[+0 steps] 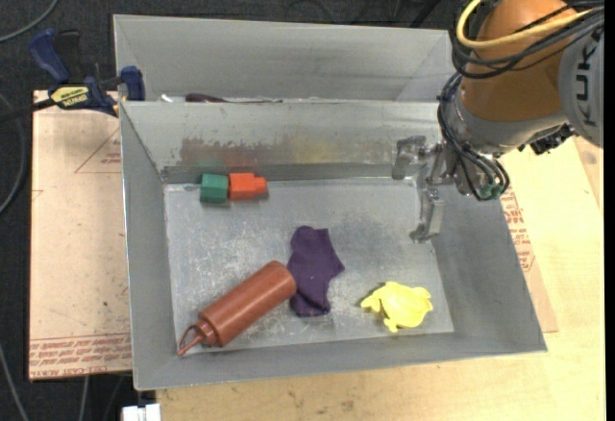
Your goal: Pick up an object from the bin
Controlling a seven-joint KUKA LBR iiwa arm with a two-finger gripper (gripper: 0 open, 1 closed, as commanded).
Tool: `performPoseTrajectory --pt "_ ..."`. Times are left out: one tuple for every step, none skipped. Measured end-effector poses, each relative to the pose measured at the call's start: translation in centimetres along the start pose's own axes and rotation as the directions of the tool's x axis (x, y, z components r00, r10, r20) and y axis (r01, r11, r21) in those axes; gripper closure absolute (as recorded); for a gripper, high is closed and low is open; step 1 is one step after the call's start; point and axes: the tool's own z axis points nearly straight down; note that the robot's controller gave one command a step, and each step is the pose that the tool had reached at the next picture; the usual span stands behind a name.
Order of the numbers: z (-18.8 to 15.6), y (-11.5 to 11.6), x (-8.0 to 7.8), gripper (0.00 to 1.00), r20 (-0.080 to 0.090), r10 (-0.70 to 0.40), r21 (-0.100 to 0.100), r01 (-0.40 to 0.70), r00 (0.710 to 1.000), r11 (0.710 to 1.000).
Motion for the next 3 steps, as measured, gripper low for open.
performPoseTrajectory --pt "-0.2 0.0 0.0 0.00 0.001 0.000 0.000 0.000 1.000 1.000" --pt "4.1 -1.0 -2.3 0.00 0.009 0.023 -0.001 -0.023 1.000 1.000" --pt "5.8 -1.3 -2.5 0.00 -0.001 0.032 -0.001 -0.032 1.000 1.000"
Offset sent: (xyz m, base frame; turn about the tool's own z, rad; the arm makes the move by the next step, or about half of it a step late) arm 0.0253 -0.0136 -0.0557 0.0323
